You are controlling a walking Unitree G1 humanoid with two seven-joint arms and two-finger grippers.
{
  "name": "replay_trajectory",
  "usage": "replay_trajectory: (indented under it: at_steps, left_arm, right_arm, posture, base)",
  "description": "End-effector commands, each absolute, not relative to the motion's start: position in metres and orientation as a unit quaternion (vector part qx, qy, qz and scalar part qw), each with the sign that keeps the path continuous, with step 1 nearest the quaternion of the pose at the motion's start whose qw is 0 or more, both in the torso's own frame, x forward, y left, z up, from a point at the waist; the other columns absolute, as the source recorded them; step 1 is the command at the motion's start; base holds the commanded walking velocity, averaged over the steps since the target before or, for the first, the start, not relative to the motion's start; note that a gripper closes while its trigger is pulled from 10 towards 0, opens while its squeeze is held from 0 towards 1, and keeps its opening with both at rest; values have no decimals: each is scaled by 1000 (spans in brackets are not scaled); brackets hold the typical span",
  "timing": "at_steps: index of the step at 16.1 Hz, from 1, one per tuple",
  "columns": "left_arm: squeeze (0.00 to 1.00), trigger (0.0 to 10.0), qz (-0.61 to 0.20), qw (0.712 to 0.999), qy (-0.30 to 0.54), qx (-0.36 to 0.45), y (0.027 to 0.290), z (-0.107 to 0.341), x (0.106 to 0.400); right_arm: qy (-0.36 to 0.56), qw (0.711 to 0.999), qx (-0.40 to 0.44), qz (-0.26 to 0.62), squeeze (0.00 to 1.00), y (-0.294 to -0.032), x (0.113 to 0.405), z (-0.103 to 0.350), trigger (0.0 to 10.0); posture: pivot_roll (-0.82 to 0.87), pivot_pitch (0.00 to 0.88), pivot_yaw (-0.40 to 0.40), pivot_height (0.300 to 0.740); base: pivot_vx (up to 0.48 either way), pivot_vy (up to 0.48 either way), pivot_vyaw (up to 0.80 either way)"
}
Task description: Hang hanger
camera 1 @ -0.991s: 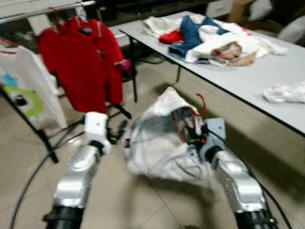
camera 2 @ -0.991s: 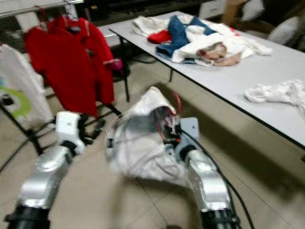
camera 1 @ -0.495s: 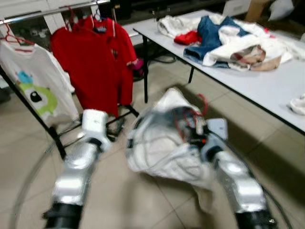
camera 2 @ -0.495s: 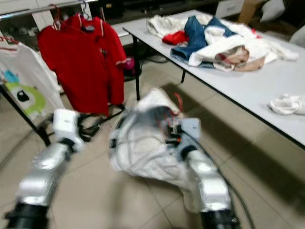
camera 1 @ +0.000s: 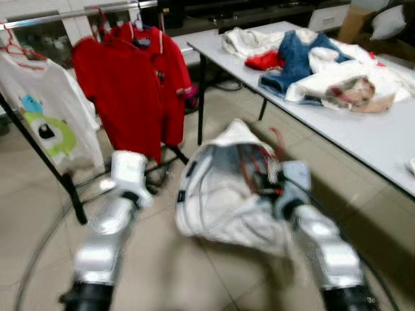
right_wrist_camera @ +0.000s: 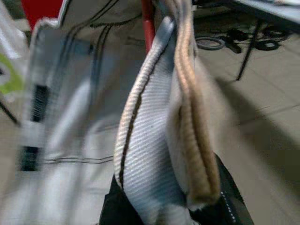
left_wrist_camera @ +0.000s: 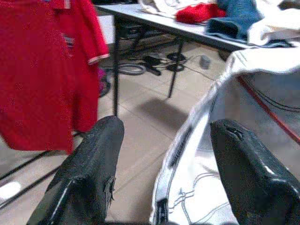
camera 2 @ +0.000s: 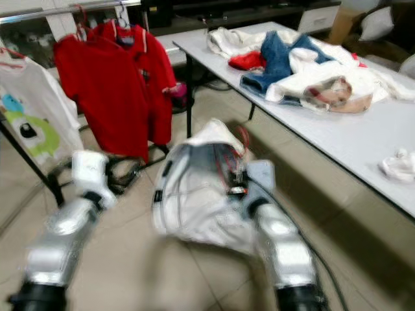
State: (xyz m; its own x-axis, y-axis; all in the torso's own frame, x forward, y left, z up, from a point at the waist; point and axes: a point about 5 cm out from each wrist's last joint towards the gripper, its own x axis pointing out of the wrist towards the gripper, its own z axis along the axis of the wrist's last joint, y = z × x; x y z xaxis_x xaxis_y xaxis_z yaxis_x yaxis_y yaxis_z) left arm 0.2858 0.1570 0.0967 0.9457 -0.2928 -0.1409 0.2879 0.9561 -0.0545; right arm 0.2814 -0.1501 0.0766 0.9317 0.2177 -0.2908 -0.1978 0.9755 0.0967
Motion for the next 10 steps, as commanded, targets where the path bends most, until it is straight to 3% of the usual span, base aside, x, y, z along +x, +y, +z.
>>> replay_trajectory:
  at_steps: [1, 7, 8, 9, 10]
  left_arm:
    - [0, 10000, -137, 988, 69, -8, 166, 101, 287]
    - [0, 10000, -147, 987, 68, -5, 162, 103, 291]
    - [0, 10000, -147, 987, 68, -5, 162, 103, 290]
    - [0, 10000, -147, 987, 68, -5, 163, 103, 290]
    - [0, 10000, -147, 987, 68, -5, 163, 103, 290]
  right_arm:
    - [112, 986, 51, 114, 0, -143, 288, 93, 10000]
    - [111, 984, 85, 106, 0, -145, 286, 94, 10000]
    - [105, 984, 92, 109, 0, -144, 286, 95, 0]
    - [111, 983, 86, 119, 0, -142, 285, 94, 10000]
    - [114, 982, 83, 123, 0, -141, 285, 94, 10000]
  posture:
    - [-40, 0, 1, 740]
    - [-51, 0, 15, 740]
    - [-51, 0, 15, 740]
    - [-50, 0, 14, 740]
    - [-50, 0, 14, 740]
  base:
    - [341, 0, 0]
    - [341, 0, 0]
    - [341, 0, 0]
    - [341, 0, 0]
    - [341, 0, 0]
